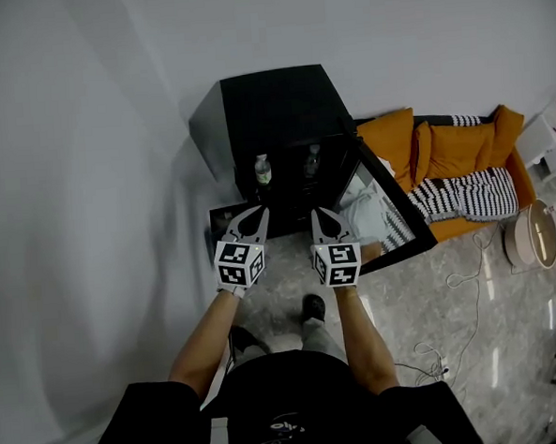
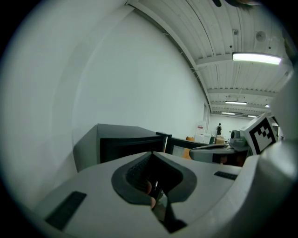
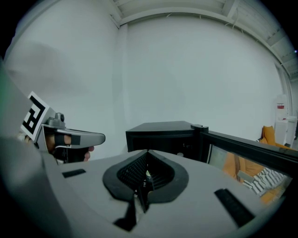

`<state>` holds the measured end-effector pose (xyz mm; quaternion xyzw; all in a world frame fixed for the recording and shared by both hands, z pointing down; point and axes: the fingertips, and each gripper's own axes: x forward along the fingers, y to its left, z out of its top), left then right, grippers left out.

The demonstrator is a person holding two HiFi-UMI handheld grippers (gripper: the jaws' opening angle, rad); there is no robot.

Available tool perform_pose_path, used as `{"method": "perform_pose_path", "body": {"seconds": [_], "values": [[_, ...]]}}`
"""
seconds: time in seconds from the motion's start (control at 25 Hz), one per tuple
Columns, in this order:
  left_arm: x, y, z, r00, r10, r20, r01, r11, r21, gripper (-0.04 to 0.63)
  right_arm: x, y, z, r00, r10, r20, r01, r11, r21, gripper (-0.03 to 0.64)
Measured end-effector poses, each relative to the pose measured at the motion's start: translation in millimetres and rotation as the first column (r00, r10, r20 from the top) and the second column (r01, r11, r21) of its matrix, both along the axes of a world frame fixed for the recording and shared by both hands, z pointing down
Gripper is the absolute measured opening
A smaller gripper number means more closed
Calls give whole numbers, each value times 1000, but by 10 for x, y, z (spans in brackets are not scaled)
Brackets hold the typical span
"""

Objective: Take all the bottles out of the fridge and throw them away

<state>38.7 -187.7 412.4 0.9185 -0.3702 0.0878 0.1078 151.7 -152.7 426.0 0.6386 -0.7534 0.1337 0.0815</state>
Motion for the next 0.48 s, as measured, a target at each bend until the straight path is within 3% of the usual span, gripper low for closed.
{"method": "perform_pose_path", "body": {"seconds": [0.48], "values": [[-19,-63,540,998,-12,65,16,998,-66,2,-45,-161,510,998,-58,21,59,997,-48,8]]}}
